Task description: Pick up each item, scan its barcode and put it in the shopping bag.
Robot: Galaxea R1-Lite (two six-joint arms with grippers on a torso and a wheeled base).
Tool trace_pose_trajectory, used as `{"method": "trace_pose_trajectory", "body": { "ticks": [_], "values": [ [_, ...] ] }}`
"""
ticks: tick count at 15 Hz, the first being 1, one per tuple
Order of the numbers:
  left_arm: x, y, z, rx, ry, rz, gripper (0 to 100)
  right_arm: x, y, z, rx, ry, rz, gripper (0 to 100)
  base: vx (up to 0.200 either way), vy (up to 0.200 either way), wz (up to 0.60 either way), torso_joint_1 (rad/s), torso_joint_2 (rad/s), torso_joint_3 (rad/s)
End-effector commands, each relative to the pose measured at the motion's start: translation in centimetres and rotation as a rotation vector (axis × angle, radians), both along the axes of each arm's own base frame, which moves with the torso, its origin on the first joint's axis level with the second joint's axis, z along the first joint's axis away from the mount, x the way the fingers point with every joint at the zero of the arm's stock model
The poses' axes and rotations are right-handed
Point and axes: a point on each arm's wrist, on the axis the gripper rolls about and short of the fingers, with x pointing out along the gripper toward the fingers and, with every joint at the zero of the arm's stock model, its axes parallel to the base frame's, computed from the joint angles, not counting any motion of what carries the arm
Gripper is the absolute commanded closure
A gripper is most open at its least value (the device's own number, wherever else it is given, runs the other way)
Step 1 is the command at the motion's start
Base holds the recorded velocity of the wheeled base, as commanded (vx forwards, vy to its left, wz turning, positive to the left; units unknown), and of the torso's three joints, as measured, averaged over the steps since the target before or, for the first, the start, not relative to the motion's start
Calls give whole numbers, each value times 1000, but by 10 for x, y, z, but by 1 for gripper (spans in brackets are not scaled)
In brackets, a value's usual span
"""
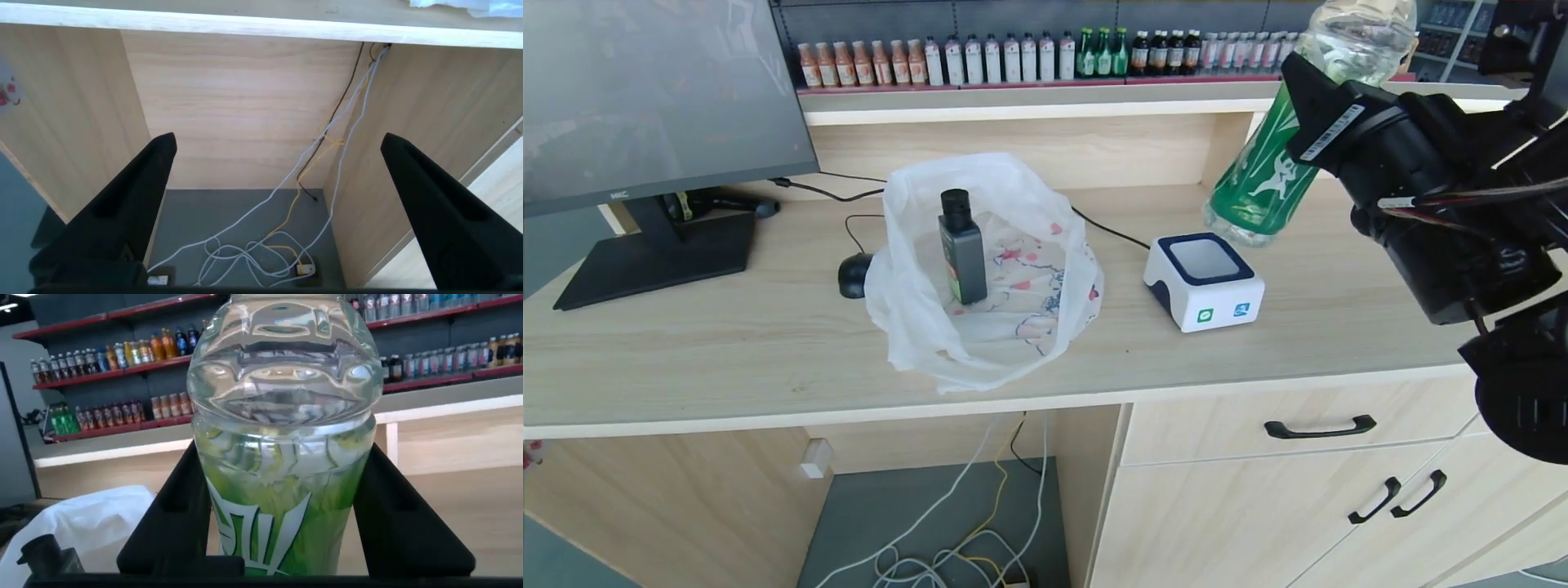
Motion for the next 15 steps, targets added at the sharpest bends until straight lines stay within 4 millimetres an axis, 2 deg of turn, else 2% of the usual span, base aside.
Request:
{"method": "trace_pose_trajectory", "body": {
  "ticks": [1, 3, 5, 8, 10, 15],
  "values": [
    [0, 0, 0, -2, 0, 0, 0, 25, 11, 7, 140, 20, 6, 100, 0, 0, 0, 0, 0, 0],
    [0, 0, 0, 0, 0, 0, 0, 36, 14, 2, 230, 83, 59, 100, 0, 0, 0, 0, 0, 0],
    [0, 0, 0, 0, -2, 0, 0, 54, 10, -13, 293, 127, 52, 100, 0, 0, 0, 0, 0, 0],
    [0, 0, 0, 0, 0, 0, 0, 55, 12, -17, 463, 205, 151, 100, 0, 0, 0, 0, 0, 0],
    [0, 0, 0, 0, 0, 0, 0, 57, 2, -15, 586, 245, 184, 100, 0, 0, 0, 0, 0, 0],
    [0, 0, 0, 0, 0, 0, 0, 67, -16, -24, 737, 286, 186, 100, 0, 0, 0, 0, 0, 0]
  ]
}}
